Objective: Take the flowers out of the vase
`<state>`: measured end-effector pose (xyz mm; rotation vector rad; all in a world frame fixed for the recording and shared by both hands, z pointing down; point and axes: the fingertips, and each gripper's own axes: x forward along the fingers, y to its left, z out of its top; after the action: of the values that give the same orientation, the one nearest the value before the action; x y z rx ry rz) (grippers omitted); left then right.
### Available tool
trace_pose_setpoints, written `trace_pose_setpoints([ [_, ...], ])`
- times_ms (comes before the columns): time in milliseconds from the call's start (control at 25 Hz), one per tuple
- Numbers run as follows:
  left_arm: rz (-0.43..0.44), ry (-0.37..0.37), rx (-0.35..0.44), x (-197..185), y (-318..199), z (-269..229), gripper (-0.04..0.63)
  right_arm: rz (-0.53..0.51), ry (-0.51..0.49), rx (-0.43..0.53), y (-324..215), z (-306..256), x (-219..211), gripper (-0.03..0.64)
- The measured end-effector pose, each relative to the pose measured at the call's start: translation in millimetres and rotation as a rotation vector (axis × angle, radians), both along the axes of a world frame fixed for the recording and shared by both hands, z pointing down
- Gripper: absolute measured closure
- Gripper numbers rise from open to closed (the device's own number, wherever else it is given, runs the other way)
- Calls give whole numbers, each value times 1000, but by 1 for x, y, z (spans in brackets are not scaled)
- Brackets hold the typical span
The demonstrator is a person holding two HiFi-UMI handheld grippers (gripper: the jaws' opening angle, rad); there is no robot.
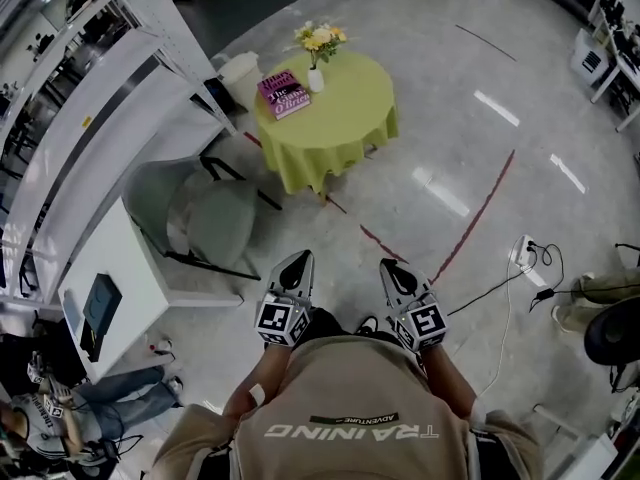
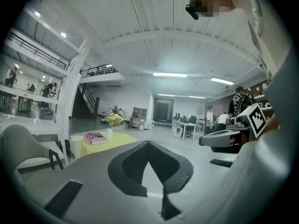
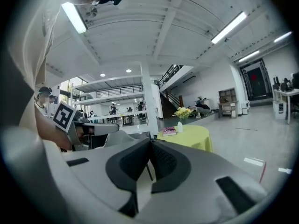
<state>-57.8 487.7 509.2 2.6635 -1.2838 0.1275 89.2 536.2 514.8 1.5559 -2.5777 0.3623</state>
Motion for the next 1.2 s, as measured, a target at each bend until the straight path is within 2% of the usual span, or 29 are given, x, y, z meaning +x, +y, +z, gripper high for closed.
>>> trace_pose_setpoints([
  [280, -12, -19, -31, -3, -25, 11, 594, -28, -43, -47, -37, 21, -1, 617],
  [480, -12, -6, -57, -15, -78, 26, 594, -24, -31, -77, -89, 31, -10, 617],
  [640, 24, 20, -30, -13, -131, 18, 594, 27, -37, -79, -135, 18, -9, 617],
  [920, 115, 49, 9, -30, -212, 4, 594, 87, -3, -45, -219, 7, -37, 617],
  [1040, 121, 54, 17, -46, -239, 6, 594, 97, -4, -53, -244, 11, -55, 615],
  [1200, 96, 56, -8, -69, -265, 16, 594, 67, 0, -75, -270, 14, -77, 617],
])
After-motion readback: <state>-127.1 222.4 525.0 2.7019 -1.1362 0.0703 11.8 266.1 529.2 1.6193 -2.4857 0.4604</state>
